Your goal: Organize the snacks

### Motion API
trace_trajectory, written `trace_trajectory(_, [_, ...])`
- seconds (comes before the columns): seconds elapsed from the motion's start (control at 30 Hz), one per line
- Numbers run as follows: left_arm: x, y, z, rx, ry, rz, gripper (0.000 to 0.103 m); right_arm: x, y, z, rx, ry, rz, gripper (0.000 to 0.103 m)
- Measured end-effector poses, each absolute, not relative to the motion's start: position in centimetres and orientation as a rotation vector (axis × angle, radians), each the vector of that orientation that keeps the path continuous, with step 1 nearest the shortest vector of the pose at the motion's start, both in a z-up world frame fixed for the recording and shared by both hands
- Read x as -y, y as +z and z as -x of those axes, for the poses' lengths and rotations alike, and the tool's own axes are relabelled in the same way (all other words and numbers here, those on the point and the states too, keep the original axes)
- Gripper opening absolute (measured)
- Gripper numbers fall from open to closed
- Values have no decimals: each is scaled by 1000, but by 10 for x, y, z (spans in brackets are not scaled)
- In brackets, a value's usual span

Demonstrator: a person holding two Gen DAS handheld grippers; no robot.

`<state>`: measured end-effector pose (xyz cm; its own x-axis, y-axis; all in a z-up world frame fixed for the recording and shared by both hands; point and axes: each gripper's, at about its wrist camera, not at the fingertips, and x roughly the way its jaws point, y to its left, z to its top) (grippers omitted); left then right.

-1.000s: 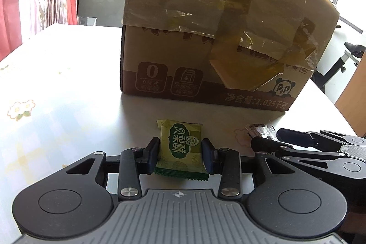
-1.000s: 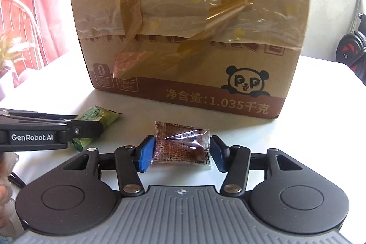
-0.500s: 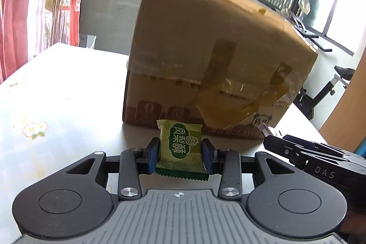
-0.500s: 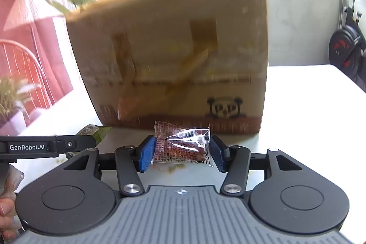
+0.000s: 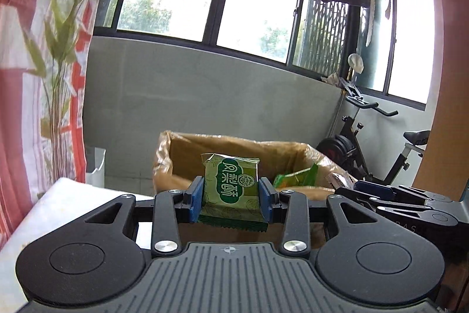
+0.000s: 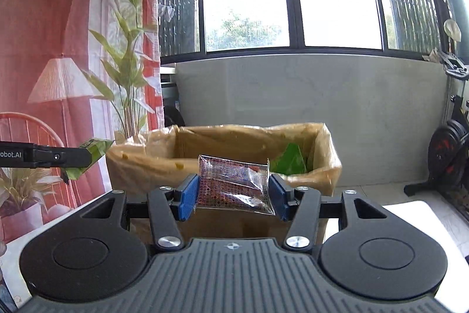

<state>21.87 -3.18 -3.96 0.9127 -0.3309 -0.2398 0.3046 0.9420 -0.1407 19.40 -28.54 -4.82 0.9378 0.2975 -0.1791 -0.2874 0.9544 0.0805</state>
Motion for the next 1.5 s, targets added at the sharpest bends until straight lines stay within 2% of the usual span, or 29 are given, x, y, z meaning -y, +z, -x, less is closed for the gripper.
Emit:
trace_trajectory(0.23, [68, -22, -273, -253, -351, 71, 41, 282, -27, -250, -205, 314, 85, 55])
trace_trajectory(0.53, [98, -41, -319, -334, -337, 30, 42, 290, -42, -293, -344, 269, 39, 57])
trace_trajectory(0.57, [98, -43, -321, -341, -331, 28, 44, 290, -43, -293, -355, 273, 42, 59])
trace_trajectory(0.63, [96, -44, -323, -351, -325, 31, 55, 290, -44, -292, -362, 268, 55, 64])
trace_trajectory(0.7, [90, -42, -319, -343, -301, 33, 72, 289, -43, -290, -367, 252, 59, 67])
trace_trajectory(0.77, [84, -40, -315, -341, -286, 28, 81, 289, -41, -288, -374, 235, 48, 79])
trace_trajectory(0.8, [81, -37, -311, -345, -283, 25, 85, 290, -39, -286, -372, 231, 42, 80])
trace_trajectory(1.0, [70, -21, -292, -343, -260, -22, 94, 292, -27, -270, -370, 224, 25, 91])
trace_trajectory(1.17, [59, 0, -267, -341, -207, -44, 97, 292, -12, -247, -353, 228, -6, 99])
trace_trajectory(1.5, [52, 42, -199, -267, -116, -89, 99, 291, 24, -184, -306, 188, -107, 103])
